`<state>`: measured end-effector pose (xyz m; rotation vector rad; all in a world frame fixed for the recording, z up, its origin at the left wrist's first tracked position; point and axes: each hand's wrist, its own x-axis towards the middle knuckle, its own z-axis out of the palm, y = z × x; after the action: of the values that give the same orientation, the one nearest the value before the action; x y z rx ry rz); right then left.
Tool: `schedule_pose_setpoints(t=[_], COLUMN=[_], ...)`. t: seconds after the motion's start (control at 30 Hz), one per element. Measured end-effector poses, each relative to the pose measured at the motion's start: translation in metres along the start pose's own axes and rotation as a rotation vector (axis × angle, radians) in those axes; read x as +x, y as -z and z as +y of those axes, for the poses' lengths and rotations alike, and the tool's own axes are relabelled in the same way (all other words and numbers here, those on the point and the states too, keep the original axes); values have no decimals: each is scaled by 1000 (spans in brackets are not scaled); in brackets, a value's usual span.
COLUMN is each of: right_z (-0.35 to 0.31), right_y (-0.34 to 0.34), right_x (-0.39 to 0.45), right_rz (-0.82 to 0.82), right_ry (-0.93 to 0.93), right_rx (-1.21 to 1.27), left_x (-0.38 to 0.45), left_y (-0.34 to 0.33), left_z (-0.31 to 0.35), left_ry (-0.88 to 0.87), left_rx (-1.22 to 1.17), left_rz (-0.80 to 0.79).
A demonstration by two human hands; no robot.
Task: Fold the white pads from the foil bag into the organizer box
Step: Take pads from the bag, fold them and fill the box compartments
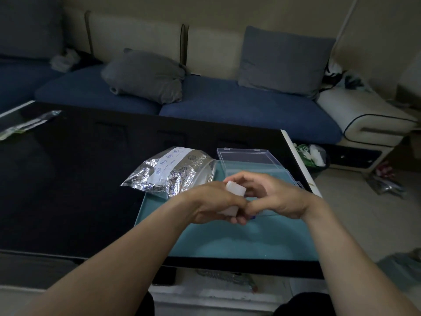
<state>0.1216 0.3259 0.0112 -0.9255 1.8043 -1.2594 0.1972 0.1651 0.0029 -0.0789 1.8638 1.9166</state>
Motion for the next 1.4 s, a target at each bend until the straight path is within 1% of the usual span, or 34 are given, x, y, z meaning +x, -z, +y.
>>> schedule_pose_setpoints(t=[0.07,0.13,0.2,0.23,0.27,0.3,0.33,0.37,0.4,0.43,0.47,0.5,0.57,0.63,0.67,0.73,0.8,0.87,1.0,1.1,1.2,1.3,1.37,1.4], right_z=[4,8,11,11,11,11,13,17,22,28,33,39,46,50,51,52,50,48,48,47,46,48,49,50], right_y=[5,7,7,9,13,19,27,35,41,44,44,43,37,34,33,31,27,26,27,27,23,22,22,22], right_x=[1,4,7,9,11,12,14,16,19,24,31,39,52,63,66,72,77,82,84,82,83,88,90,90], right_rz=[59,107,150,237,393,605,826,1007,1120,1165,1157,1118,1025,921,841,668,567,557,577,578,626,716,755,766], right_ry=[-18,-34,-21,24,90,160,217,247,249,226,193,153,56,-67,-133,-259,-355,-385,-394,-400,-397,-470,-559,-575], right_rx=[98,82,47,66,97,120,116,80,35,-9,-37,-70,-200,-368,-430,-516,-565,-576,-485,-484,-546,-593,-625,-644], left_x=[3,6,8,10,12,13,13,15,16,15,15,14,13,15,16,20,23,26,29,30,32,33,31,29], left_y=[0,-1,-5,-6,-6,-5,-3,1,4,7,9,9,9,9,9,10,10,10,9,11,9,9,11,13], left_z=[-1,-2,-3,-3,-3,-4,-7,-10,-13,-17,-20,-22,-25,-28,-30,-33,-37,-39,-42,-41,-43,-40,-35,-30], left_ry=[2,7,12,27,40,36,17,-20,-72,-127,-175,-212,-265,-290,-288,-267,-258,-257,-236,-220,-208,-216,-253,-291], left_rx=[-3,38,8,-25,-29,31,151,328,538,726,856,926,976,1023,1039,1065,1095,1101,1096,1087,1088,1108,1080,1042], left_rz=[-19,-58,-71,-51,-14,48,136,242,349,436,494,525,537,503,472,413,384,372,361,367,369,373,424,487])
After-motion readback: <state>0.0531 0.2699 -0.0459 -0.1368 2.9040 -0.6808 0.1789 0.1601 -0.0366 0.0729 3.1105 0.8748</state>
